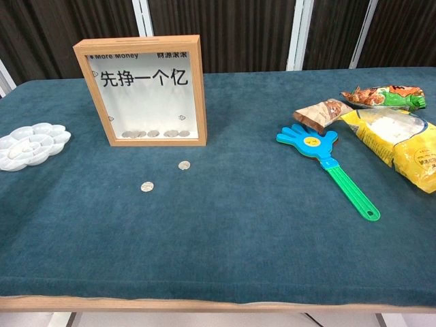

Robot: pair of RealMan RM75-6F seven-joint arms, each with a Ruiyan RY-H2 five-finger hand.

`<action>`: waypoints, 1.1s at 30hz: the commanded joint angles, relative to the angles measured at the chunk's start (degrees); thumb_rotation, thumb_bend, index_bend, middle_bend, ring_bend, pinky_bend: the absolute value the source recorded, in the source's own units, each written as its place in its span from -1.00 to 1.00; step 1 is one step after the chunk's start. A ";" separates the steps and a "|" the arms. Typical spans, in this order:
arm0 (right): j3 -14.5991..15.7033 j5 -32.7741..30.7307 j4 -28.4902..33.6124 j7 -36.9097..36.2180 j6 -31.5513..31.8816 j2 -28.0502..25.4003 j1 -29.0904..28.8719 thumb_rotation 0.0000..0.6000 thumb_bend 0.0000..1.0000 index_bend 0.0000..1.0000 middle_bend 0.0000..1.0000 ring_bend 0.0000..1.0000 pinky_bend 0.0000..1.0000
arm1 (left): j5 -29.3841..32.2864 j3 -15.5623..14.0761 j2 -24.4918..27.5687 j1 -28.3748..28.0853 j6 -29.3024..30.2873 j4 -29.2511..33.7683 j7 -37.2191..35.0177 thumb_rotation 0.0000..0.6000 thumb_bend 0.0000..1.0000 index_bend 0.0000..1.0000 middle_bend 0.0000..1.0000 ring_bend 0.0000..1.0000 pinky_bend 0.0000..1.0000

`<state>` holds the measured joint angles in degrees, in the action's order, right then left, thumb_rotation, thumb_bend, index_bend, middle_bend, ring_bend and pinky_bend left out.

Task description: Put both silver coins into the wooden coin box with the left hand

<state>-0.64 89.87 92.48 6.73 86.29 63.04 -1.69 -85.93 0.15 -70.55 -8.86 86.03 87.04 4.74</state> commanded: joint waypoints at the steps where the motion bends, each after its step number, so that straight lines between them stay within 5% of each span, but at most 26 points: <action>1: -0.02 -0.10 0.17 0.07 -0.17 0.06 -0.10 1.00 -0.93 -1.00 -1.00 -1.00 -1.00 | -0.59 -0.14 -0.08 0.13 0.05 0.00 0.03 1.00 -0.22 -0.86 -1.00 -1.00 -1.00; 6: -0.09 0.09 0.36 -0.12 0.05 0.11 -0.10 1.00 -0.93 -1.00 -1.00 -1.00 -1.00 | -3.09 -0.76 -2.09 -0.97 -1.50 -0.50 -2.05 1.00 -0.22 -0.85 -0.89 -0.97 -0.91; 8: -0.08 0.05 0.02 0.05 -0.04 0.21 -0.13 1.00 -0.93 -1.00 -1.00 -1.00 -1.00 | -4.87 0.24 -5.98 -1.71 -0.15 -2.45 -3.57 1.00 -0.22 -0.80 -0.50 -0.70 -0.43; 10: -0.13 -0.26 0.15 -0.32 -0.50 0.10 -0.29 1.00 -0.93 -1.00 -1.00 -1.00 -1.00 | -5.95 1.16 -10.68 -2.97 -0.15 -4.68 -4.78 1.00 -0.22 -0.67 0.23 -0.01 0.37; 13: -0.29 -0.17 0.33 -0.66 -0.49 0.01 -0.46 1.00 -0.93 -1.00 -1.00 -1.00 -1.00 | -5.71 1.80 -15.37 -5.27 -3.34 -5.63 -6.50 1.00 -0.19 -0.43 0.90 0.66 0.94; 19: -0.17 0.47 0.24 -2.42 0.10 -0.63 -0.32 1.00 -0.93 -1.00 -1.00 -1.00 -1.00 | -2.57 4.62 -23.86 -10.05 -10.08 -8.19 2.36 1.00 -0.17 -0.23 1.00 0.98 1.00; 26: -0.41 0.39 -0.15 -6.00 1.15 -1.97 0.13 1.00 -0.93 -1.00 -1.00 -1.00 -1.00 | 4.95 8.11 -32.62 -14.07 -16.63 -12.36 14.76 1.00 -0.16 -0.12 1.00 1.00 1.00; 33: -0.97 -0.14 -0.77 -10.04 2.96 -3.34 1.03 1.00 -0.93 -1.00 -1.00 -1.00 -1.00 | 8.41 10.84 -39.70 -17.75 -18.80 -20.97 19.51 1.00 -0.16 -0.15 1.00 1.00 1.00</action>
<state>-1.48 89.86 91.92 -2.84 88.97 59.99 -0.87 -79.29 9.62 -107.71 -24.86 68.67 68.95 22.99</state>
